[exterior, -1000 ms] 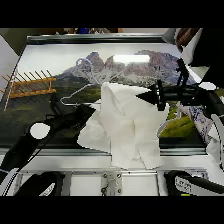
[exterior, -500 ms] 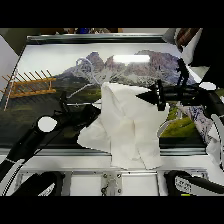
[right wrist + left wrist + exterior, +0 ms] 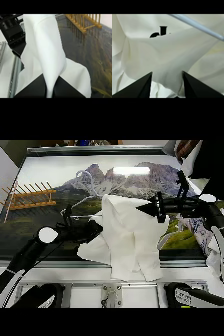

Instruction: Fold the clothes and pants, and hang the long-sleeved shirts on hangers.

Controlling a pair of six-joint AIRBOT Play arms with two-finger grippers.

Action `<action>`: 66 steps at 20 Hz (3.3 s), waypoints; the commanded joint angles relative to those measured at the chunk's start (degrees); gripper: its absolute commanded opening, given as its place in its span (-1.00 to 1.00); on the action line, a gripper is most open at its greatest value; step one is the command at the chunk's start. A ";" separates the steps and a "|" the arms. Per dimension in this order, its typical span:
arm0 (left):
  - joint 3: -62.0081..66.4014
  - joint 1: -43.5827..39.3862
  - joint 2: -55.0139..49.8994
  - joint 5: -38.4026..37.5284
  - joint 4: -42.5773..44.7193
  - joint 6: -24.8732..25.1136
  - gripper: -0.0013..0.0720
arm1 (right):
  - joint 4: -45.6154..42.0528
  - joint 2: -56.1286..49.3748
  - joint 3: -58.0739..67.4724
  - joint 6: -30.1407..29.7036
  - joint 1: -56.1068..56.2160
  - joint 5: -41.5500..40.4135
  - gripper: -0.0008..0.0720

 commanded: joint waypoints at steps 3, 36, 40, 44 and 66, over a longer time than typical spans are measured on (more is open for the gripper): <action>-0.04 -2.99 -0.04 1.07 0.17 0.59 0.10 | 0.02 0.04 0.07 0.02 0.00 0.02 -0.90; -0.04 17.05 7.58 -7.10 10.82 3.63 -0.92 | 2.51 14.75 0.07 14.29 -4.50 -0.02 -0.91; -0.04 17.07 7.58 -5.46 6.84 3.63 -0.92 | 2.51 14.75 0.07 14.27 -4.50 -0.04 -0.91; -0.04 13.00 7.61 0.22 2.80 3.63 0.66 | 0.66 14.75 0.04 14.29 -4.48 0.00 -0.91; 9.66 2.05 -6.86 -8.07 -1.14 10.05 0.55 | -0.07 14.73 0.04 14.25 -4.50 0.00 -0.90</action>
